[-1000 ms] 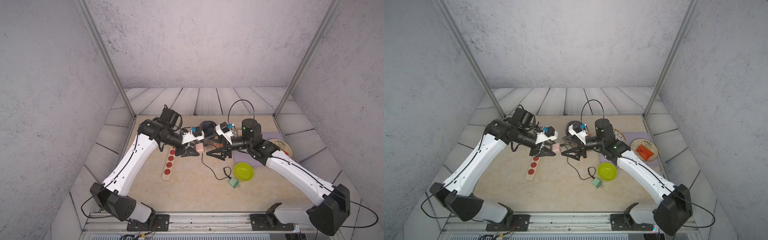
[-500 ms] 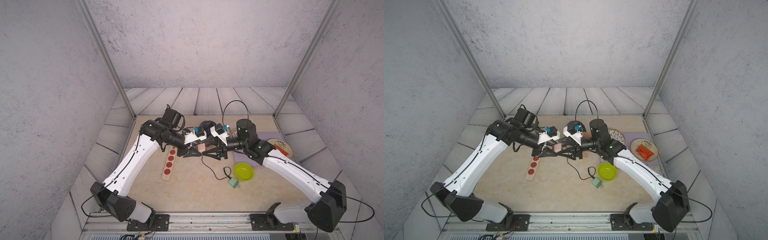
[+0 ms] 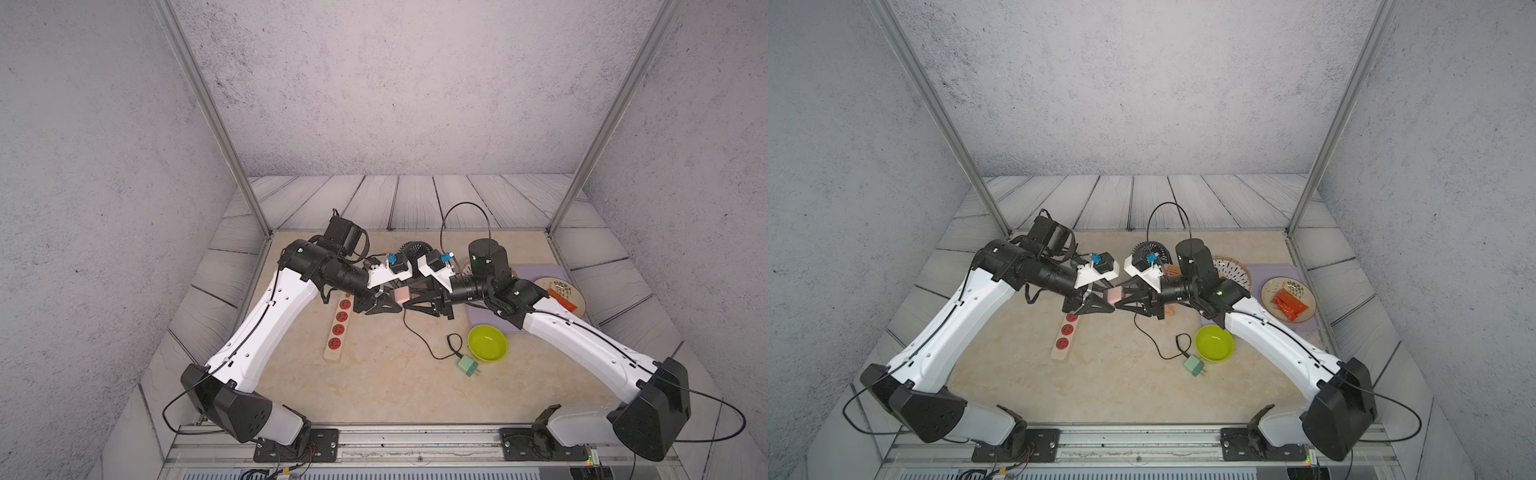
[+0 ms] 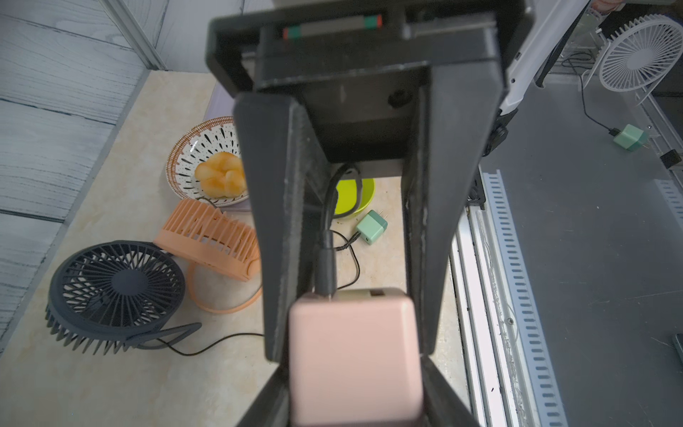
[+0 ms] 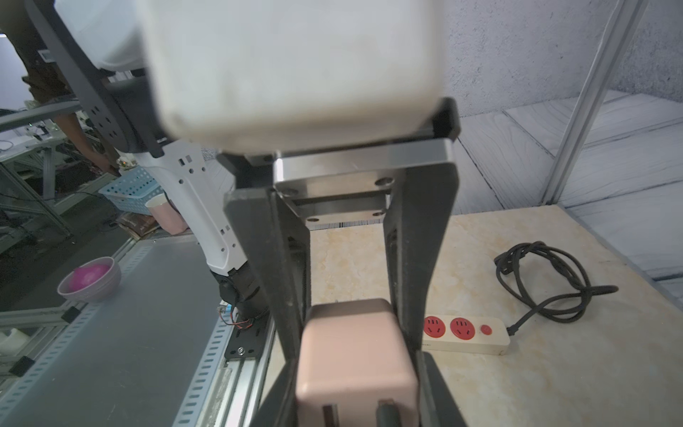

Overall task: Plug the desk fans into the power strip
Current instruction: Pick up the plug from the center of the board.

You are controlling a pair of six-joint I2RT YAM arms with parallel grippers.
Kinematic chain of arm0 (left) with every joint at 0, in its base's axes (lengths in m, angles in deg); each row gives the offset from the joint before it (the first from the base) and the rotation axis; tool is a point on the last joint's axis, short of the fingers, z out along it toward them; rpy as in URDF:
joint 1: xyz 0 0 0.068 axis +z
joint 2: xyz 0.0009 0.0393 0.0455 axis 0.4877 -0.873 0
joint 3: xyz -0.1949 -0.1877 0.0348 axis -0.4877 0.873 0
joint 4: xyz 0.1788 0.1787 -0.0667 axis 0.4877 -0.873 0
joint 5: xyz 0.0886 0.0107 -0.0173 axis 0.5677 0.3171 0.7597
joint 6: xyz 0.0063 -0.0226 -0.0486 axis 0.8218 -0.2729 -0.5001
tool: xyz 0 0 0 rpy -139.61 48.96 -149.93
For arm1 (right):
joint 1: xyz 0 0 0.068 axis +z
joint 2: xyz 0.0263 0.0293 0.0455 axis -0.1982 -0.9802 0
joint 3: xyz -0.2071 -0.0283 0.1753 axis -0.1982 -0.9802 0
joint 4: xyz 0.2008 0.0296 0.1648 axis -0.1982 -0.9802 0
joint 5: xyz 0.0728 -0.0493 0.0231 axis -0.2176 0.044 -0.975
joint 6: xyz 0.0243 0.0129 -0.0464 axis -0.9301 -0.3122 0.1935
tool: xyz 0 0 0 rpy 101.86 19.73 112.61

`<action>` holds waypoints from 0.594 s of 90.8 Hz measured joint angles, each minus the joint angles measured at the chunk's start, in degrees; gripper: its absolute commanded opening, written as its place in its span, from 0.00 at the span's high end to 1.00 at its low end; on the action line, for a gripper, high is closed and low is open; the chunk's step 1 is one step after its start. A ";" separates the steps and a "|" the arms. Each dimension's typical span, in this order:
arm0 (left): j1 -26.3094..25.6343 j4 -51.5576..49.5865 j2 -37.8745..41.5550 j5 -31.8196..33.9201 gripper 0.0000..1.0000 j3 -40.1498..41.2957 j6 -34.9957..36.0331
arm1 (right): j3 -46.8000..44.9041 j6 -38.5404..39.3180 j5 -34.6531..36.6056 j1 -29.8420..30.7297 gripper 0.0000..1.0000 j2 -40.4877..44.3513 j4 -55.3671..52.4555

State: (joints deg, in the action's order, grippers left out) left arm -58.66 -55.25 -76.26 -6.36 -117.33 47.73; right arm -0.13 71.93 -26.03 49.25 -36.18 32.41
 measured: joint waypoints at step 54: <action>2.29 5.11 6.95 7.21 0.01 6.36 -9.64 | -3.13 1.36 8.09 -0.96 1.00 6.12 -2.58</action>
State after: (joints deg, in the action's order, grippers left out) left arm -56.37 -50.13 -69.31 0.85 -110.97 38.09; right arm -3.26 73.28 -17.94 48.29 -30.06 29.83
